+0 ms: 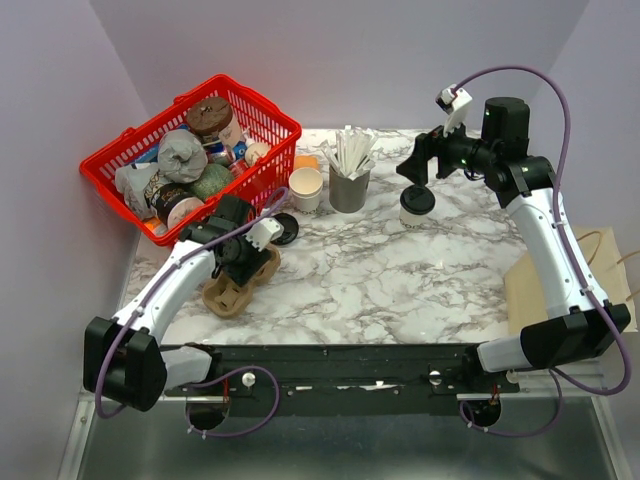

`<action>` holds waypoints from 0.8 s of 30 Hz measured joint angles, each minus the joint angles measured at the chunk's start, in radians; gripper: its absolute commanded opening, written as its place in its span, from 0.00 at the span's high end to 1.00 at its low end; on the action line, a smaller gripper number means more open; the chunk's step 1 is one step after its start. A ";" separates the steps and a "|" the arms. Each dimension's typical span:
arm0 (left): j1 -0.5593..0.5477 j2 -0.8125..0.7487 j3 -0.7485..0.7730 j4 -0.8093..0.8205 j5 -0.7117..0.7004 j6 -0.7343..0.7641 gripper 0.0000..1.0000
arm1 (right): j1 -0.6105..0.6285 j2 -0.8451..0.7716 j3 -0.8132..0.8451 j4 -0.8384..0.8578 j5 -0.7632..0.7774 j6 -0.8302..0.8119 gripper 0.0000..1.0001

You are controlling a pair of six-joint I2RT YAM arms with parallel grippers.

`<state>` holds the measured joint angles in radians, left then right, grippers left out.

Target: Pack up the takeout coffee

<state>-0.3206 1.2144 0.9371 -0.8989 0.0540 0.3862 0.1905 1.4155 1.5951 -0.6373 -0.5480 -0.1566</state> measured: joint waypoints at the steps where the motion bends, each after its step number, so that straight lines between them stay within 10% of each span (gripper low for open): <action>1: 0.001 0.005 0.000 -0.001 0.003 0.000 0.34 | 0.000 0.000 0.000 0.000 0.000 0.000 0.00; 24: 0.027 0.113 0.023 -0.007 0.036 -0.029 0.45 | 0.000 0.011 -0.009 0.002 -0.001 0.009 0.00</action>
<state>-0.2932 1.3270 0.9596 -0.9058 0.0902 0.3569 0.1905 1.4261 1.5864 -0.6357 -0.5491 -0.1478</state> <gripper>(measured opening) 0.572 0.996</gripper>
